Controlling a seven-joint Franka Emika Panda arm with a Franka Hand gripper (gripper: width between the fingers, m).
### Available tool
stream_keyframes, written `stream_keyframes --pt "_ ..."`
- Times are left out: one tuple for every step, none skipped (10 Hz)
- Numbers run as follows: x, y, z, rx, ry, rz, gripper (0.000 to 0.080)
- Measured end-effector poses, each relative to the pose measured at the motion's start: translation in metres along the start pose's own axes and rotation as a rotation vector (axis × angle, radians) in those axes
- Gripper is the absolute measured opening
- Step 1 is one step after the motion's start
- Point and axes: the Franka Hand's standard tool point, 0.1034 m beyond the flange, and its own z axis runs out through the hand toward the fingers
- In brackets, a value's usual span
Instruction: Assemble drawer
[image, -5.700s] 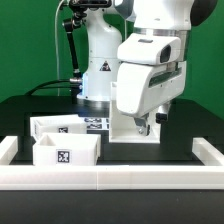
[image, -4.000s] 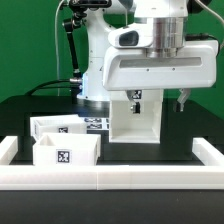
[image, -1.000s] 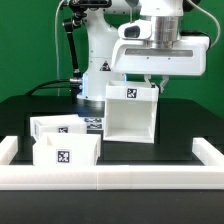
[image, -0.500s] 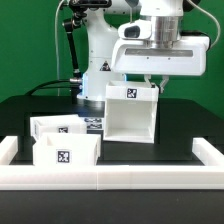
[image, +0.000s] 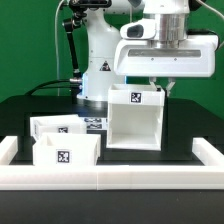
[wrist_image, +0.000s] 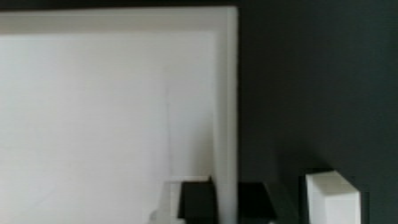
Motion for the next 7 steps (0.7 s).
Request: stream_keyframes --pt "0.015 -0.004 -0.001 0.008 0.013 0.003 0.0038" --pt "0.027 -0.006 -0.002 0.014 0.024 0.005 0.0038" --pt "0.044 -0.010 -0.003 0.023 0.039 0.007 0.0038" --pt "0.055 -0.014 -0.004 0.030 0.050 0.011 0.0038" --pt "0.066 -0.018 -0.005 0.036 0.060 0.012 0.0038" --pt "0.077 -0.021 -0.006 0.043 0.074 0.012 0.0038" --pt "0.084 -0.022 -0.007 0.045 0.081 0.015 0.0038"
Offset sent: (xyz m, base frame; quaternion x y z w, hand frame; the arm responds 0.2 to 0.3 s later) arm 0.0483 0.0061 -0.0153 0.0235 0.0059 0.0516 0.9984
